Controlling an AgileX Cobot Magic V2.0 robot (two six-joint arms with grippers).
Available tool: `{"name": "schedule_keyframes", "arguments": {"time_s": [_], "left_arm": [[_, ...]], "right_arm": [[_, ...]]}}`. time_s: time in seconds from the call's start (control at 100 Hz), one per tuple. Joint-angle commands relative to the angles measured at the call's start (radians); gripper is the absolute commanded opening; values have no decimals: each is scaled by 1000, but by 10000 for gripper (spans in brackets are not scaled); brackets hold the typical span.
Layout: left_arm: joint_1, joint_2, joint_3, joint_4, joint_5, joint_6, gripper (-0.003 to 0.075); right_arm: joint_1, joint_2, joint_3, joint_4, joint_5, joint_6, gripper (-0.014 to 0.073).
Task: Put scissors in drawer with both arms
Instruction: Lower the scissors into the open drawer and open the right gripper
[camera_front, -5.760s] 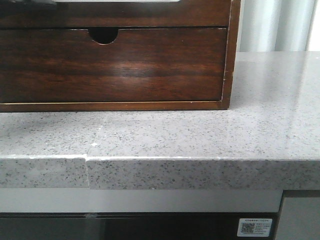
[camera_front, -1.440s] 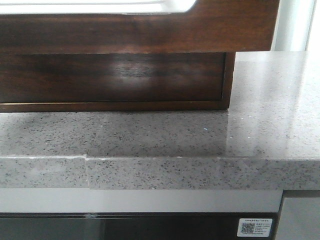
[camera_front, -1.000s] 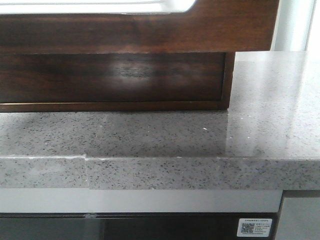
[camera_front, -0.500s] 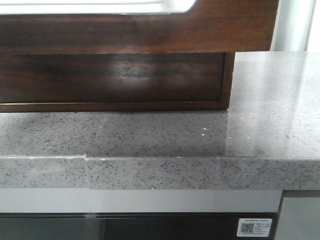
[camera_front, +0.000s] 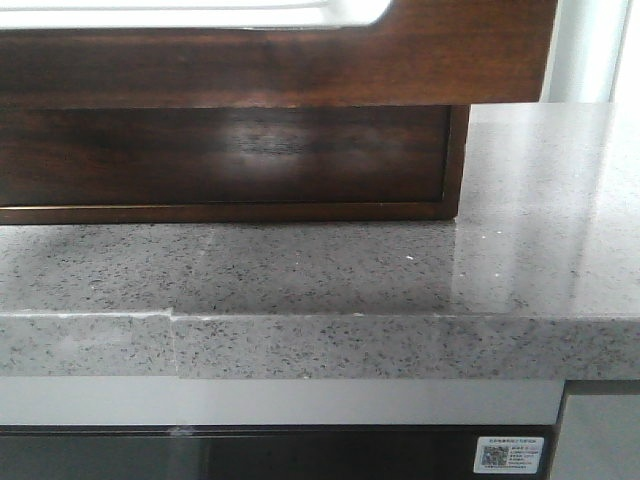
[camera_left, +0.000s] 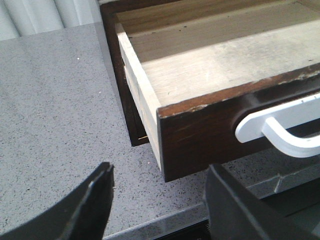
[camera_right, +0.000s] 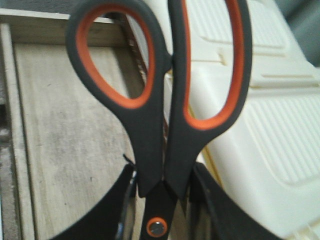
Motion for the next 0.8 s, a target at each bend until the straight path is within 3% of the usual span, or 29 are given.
{"name": "schedule_keyframes", "arguments": {"time_s": [0.0,0.3,0.55,0.79], "left_arm": [[-9,14,-33,-13,-77,-6,388],[-9,14,-33,-13,-77,-6,388],[-9,14,-33,-13,-77,-6,388],[-9,14,-33,-13,-77,-6,388]], "right_arm": [[52,10,-24,15,-47,-80,22],[193,161,-24,-213,-25,-100,22],[199,250,-24,-330,-13,-100,22],[199,273,-24,-348,23,-100,35]]}}
